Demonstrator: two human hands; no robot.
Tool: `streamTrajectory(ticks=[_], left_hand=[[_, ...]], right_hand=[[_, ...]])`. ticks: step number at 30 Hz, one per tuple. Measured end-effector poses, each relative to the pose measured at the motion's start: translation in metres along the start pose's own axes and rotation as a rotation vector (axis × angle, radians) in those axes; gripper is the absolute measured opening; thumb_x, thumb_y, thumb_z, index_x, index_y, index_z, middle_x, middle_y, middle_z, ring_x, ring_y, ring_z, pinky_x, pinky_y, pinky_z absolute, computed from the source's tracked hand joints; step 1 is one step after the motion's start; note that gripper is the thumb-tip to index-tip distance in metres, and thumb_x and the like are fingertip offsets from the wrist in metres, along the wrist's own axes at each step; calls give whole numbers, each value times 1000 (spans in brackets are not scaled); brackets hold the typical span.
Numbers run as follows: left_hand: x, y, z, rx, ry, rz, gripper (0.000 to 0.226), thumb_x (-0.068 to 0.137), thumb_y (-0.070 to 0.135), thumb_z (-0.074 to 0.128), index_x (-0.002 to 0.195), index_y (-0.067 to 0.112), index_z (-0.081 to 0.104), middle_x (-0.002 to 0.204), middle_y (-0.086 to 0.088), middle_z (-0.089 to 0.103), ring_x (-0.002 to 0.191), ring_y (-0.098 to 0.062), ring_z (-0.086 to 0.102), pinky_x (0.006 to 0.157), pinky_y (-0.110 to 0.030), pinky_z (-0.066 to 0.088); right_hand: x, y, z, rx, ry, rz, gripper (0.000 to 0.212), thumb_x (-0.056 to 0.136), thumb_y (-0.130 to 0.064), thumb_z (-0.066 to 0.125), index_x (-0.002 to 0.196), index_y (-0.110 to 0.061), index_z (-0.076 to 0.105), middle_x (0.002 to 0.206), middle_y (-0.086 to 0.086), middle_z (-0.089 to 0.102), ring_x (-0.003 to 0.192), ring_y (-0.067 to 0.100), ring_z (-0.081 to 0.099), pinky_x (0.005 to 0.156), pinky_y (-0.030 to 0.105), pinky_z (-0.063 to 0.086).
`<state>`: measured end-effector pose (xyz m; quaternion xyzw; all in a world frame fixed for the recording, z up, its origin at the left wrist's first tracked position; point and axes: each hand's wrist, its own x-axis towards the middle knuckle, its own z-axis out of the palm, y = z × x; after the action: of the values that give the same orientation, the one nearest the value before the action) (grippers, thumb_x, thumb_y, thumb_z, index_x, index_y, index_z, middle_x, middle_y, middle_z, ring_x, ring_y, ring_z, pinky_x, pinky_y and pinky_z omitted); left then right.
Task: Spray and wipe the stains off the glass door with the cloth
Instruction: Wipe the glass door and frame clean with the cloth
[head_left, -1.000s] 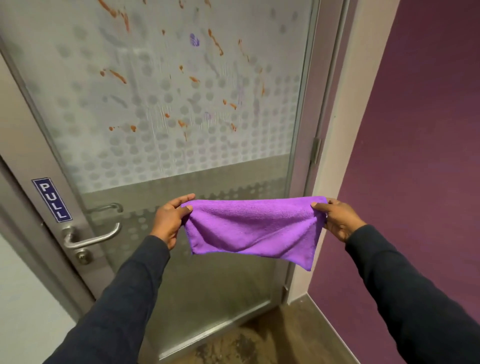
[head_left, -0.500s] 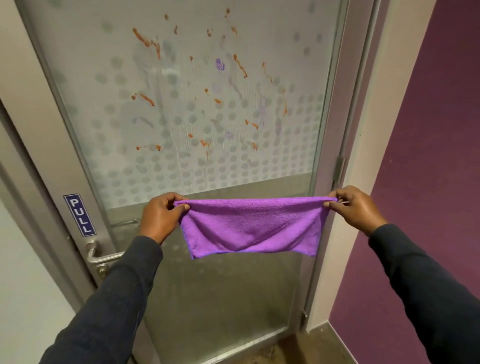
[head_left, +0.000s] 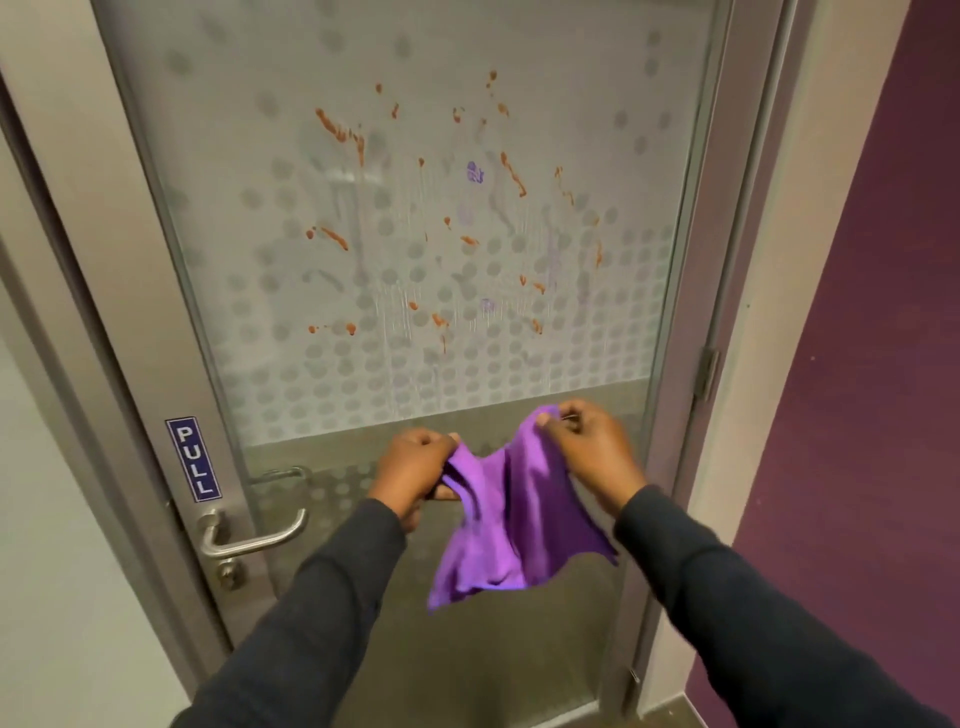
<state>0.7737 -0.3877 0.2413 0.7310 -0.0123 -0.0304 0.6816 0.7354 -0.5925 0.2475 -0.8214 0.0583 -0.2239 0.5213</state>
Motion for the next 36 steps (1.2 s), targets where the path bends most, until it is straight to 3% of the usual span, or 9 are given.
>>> streamTrajectory(ticks=[5, 8, 11, 14, 18, 20, 22, 32, 36], left_hand=[[-21, 4, 29, -96, 16, 69, 17, 95, 12, 54, 84, 3, 63, 72, -10, 62, 63, -19, 59, 50, -24, 51], [-28, -5, 18, -174, -93, 77, 23, 96, 6, 46, 87, 1, 66, 70, -10, 62, 58, -17, 59, 55, -25, 50], [-19, -36, -2, 226, -20, 276, 19, 88, 7, 56, 102, 14, 66, 99, -1, 65, 83, -15, 59, 73, -23, 50], [-7, -72, -22, 495, -268, 287, 70, 74, 21, 68, 139, 27, 43, 135, 8, 47, 121, -8, 47, 101, -22, 40], [0, -114, -32, 498, -665, 25, 45, 79, 15, 78, 121, 19, 60, 109, 3, 68, 93, -8, 64, 80, -22, 54], [2, -128, -37, 632, -638, 38, 13, 79, 21, 77, 87, 18, 67, 84, 2, 67, 72, -9, 59, 68, -28, 51], [7, -139, -44, 691, -569, 45, 14, 81, 23, 76, 74, 19, 65, 74, 2, 62, 65, -9, 52, 63, -25, 43], [28, -119, -80, 883, -294, 179, 12, 82, 22, 74, 76, 19, 63, 69, 2, 59, 65, -14, 51, 52, -20, 32], [51, -78, -95, 951, -169, 272, 14, 83, 22, 72, 78, 11, 66, 74, -4, 63, 71, -21, 55, 55, -31, 31]], right_hand=[[-30, 0, 40, 35, -287, -189, 28, 93, -46, 66, 116, -31, 63, 108, -10, 74, 100, 5, 69, 88, 31, 56], [-32, 19, 38, -8, -295, -236, 30, 91, -30, 71, 115, -40, 57, 109, -12, 72, 102, 5, 68, 88, 32, 57], [-34, 39, 41, -46, -295, -229, 16, 88, -22, 61, 100, -33, 63, 93, -12, 74, 87, 10, 68, 79, 39, 55], [-43, 52, 46, 54, -390, -179, 12, 89, -17, 60, 99, -21, 65, 89, -4, 73, 80, 8, 63, 75, 34, 49], [-50, 67, 47, 197, -444, -55, 15, 93, -23, 65, 101, -10, 64, 94, 12, 73, 84, 14, 61, 77, 34, 47], [-50, 77, 47, 201, -447, -32, 24, 91, -30, 65, 100, -8, 63, 89, 7, 71, 80, 15, 58, 73, 35, 45], [-49, 90, 47, 146, -437, -32, 22, 91, -27, 64, 98, -6, 62, 84, 2, 67, 76, 12, 55, 70, 34, 44], [-32, 126, 86, -128, -349, 10, 11, 85, -21, 66, 78, -29, 65, 78, -5, 71, 73, 9, 61, 72, 40, 53], [3, 91, 99, -287, -281, -46, 28, 86, -10, 71, 67, -28, 60, 55, -8, 52, 52, 4, 44, 56, 30, 36]])
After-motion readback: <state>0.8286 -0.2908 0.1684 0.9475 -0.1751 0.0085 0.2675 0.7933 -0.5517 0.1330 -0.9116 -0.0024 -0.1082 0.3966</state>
